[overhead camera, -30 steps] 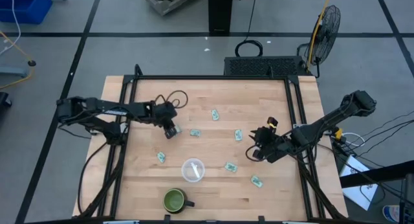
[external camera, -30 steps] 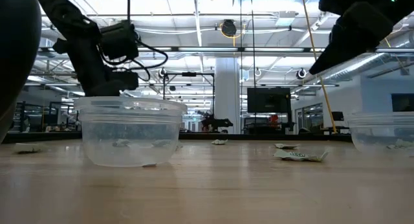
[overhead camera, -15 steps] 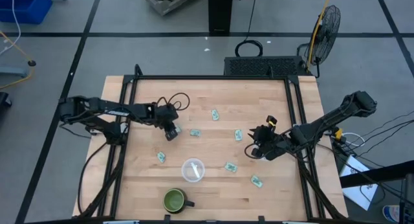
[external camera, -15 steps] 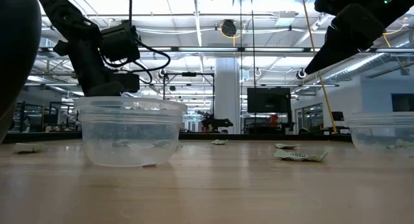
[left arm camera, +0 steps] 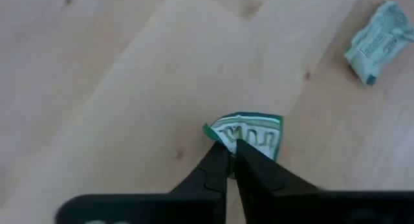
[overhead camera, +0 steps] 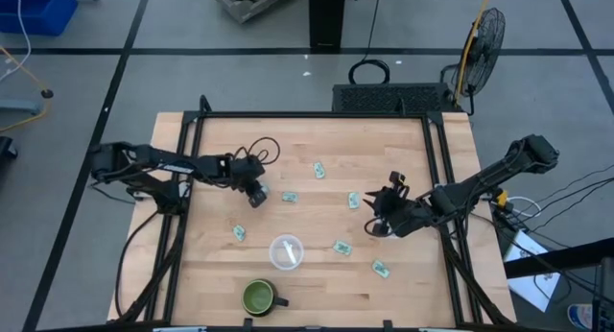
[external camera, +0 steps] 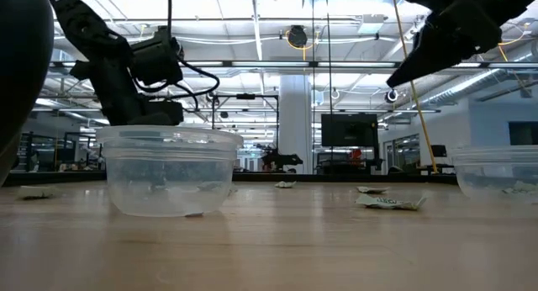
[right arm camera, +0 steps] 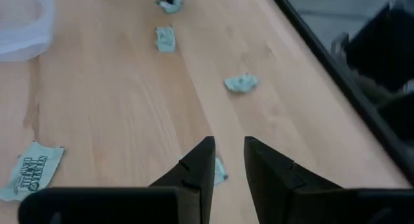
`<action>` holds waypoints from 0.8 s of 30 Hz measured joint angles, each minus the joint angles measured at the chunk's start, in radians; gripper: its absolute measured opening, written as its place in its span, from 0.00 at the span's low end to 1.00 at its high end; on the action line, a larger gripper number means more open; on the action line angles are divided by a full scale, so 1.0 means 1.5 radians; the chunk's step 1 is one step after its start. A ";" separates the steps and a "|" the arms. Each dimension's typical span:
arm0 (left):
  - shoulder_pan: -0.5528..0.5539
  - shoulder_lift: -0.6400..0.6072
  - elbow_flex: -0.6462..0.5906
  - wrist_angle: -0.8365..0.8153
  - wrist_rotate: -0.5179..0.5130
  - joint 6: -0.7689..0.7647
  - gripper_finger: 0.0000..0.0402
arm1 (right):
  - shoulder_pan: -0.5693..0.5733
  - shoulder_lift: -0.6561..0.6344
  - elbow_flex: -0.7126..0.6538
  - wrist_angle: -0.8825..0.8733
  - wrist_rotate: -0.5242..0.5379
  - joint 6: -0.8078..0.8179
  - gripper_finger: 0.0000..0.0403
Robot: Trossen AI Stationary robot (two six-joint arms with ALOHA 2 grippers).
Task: Pick and place Stevia / Truvia into bins
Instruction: Put the green stevia packet into the left transparent container
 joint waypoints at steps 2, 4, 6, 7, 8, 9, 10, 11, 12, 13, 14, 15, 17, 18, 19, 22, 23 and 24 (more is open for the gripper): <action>-0.001 -0.041 -0.002 -0.014 0.030 -0.024 0.04 | -0.004 0.000 0.000 0.041 0.001 -0.058 0.19; -0.007 -0.083 0.007 -0.006 0.076 -0.035 0.05 | -0.014 0.000 0.000 0.090 0.000 -0.116 0.19; -0.031 -0.126 0.012 0.005 0.104 -0.051 0.04 | -0.031 0.000 0.000 0.147 0.002 -0.171 0.19; -0.049 -0.144 0.015 0.019 0.118 -0.052 0.03 | -0.040 0.000 0.000 0.174 0.001 -0.196 0.19; -0.070 -0.159 0.019 0.037 0.128 -0.051 0.03 | -0.050 0.000 0.000 0.200 0.001 -0.217 0.19; -0.094 -0.174 0.022 0.061 0.132 -0.053 0.03 | -0.062 0.000 0.000 0.225 0.001 -0.233 0.19; -0.120 -0.184 0.024 0.087 0.133 -0.054 0.03 | -0.073 0.000 0.000 0.244 0.001 -0.246 0.19; -0.149 -0.189 0.025 0.117 0.127 -0.054 0.03 | -0.086 0.000 0.000 0.258 0.001 -0.257 0.19; -0.181 -0.189 0.026 0.141 0.117 -0.053 0.04 | -0.098 0.000 0.000 0.269 0.000 -0.266 0.19; -0.212 -0.187 0.026 0.155 0.101 -0.051 0.04 | -0.111 0.000 0.000 0.276 -0.001 -0.270 0.19; -0.241 -0.183 0.025 0.164 0.078 -0.050 0.04 | -0.124 0.000 0.000 0.279 -0.001 -0.272 0.19; -0.268 -0.176 0.025 0.176 0.051 -0.051 0.03 | -0.136 0.000 0.000 0.281 -0.001 -0.273 0.19; -0.310 -0.158 0.026 0.175 -0.002 -0.057 0.03 | -0.161 0.000 0.000 0.285 -0.003 -0.273 0.19; -0.327 -0.147 0.026 0.171 -0.018 -0.061 0.03 | -0.175 0.000 0.000 0.288 -0.003 -0.273 0.19; -0.342 -0.135 0.026 0.172 -0.027 -0.064 0.03 | -0.190 0.000 0.000 0.293 -0.003 -0.273 0.19; -0.375 -0.082 0.044 0.163 -0.038 -0.064 0.03 | -0.234 0.000 0.000 0.303 -0.004 -0.272 0.19; -0.383 -0.059 0.059 0.156 -0.043 -0.057 0.03 | -0.247 0.000 0.000 0.303 -0.004 -0.270 0.19; -0.389 -0.035 0.079 0.144 -0.050 -0.044 0.03 | -0.260 0.000 0.000 0.304 -0.006 -0.266 0.19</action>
